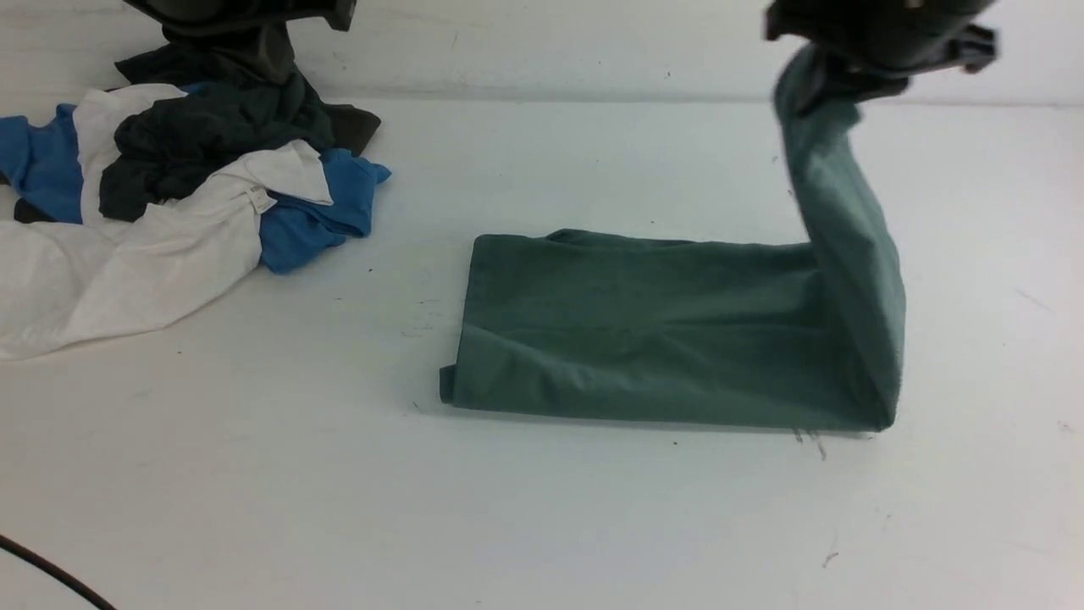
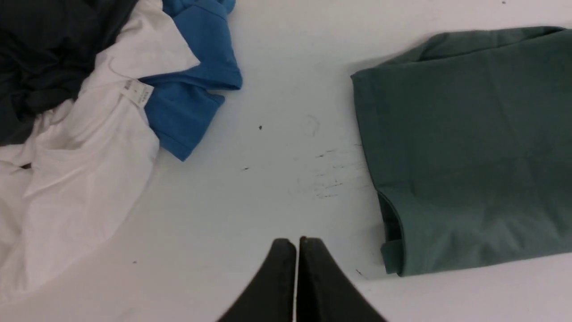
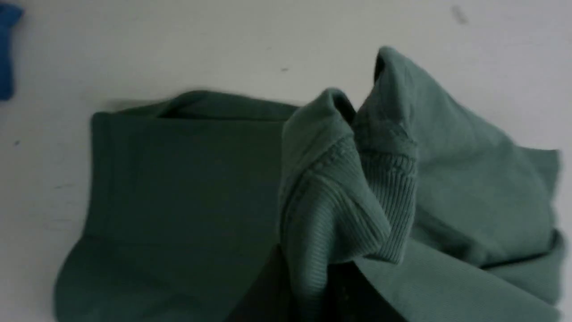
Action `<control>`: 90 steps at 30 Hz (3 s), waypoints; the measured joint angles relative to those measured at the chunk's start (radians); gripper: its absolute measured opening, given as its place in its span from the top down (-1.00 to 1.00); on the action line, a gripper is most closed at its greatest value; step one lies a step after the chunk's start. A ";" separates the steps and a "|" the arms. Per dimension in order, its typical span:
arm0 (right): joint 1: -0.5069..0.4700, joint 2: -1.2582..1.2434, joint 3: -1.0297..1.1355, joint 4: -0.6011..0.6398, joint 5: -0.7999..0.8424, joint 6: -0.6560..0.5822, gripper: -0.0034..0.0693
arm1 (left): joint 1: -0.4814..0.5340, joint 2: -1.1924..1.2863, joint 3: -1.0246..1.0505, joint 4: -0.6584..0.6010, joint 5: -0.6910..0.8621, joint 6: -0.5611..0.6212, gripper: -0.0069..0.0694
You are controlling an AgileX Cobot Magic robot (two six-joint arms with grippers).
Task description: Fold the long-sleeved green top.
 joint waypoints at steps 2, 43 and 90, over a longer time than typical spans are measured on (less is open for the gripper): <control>0.065 0.050 -0.032 0.016 0.002 0.020 0.79 | 0.000 -0.001 0.003 0.000 0.000 0.002 0.83; -0.014 0.085 -0.048 0.008 -0.016 -0.173 0.17 | 0.000 0.087 0.099 -0.030 -0.001 0.013 0.83; -0.135 0.071 0.308 0.127 -0.187 -0.718 -0.33 | -0.022 0.505 0.099 -0.561 -0.390 0.326 0.64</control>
